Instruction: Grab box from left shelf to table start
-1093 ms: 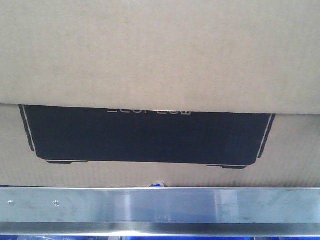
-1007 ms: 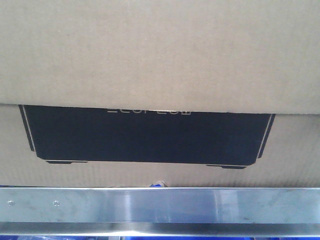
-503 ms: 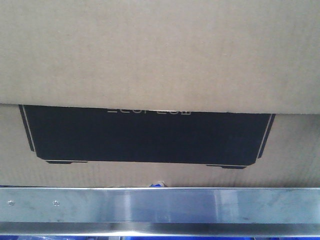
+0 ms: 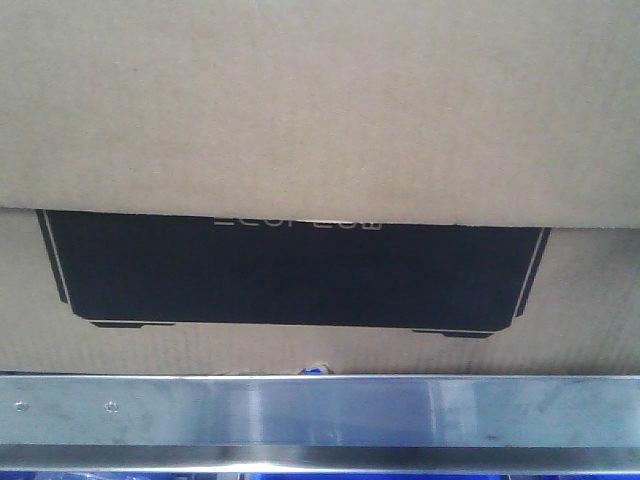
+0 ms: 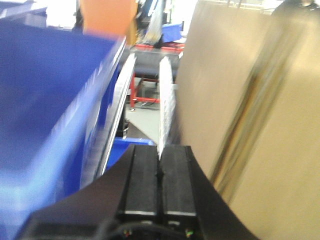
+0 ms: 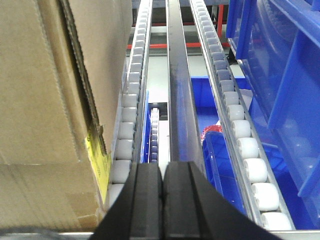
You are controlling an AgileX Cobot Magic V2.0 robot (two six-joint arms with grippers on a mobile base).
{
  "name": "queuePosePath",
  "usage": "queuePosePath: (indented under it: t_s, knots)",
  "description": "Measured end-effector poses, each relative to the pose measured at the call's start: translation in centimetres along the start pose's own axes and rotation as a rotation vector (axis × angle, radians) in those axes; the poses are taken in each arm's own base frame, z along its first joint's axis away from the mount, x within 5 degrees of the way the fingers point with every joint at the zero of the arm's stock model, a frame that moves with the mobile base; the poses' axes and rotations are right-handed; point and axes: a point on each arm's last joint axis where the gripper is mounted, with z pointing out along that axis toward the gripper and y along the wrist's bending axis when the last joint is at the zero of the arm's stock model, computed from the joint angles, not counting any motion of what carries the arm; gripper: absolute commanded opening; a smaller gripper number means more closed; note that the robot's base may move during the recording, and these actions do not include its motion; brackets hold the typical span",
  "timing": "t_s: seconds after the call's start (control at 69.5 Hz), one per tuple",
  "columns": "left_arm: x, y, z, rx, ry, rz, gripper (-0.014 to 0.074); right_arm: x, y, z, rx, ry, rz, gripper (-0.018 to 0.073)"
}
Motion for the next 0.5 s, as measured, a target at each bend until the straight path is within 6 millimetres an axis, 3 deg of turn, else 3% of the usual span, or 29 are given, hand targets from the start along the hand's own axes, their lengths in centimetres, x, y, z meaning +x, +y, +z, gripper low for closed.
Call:
queuePosePath:
  t_s: [0.23,0.374,0.503]
  knots:
    - [-4.5,-0.3,0.3,-0.001,0.04,0.029,0.0334,0.0,0.0,0.0,0.0,0.0,0.0,0.0057]
    - [-6.5,-0.4,1.2,0.0,0.113,0.03,0.0322,0.0,0.0,0.0,0.0,0.0,0.0,0.0057]
    - [-9.7,-0.6,2.4,0.004,0.194,0.031,0.0306,0.0,0.0,0.0,0.0,-0.002,0.0,0.0057]
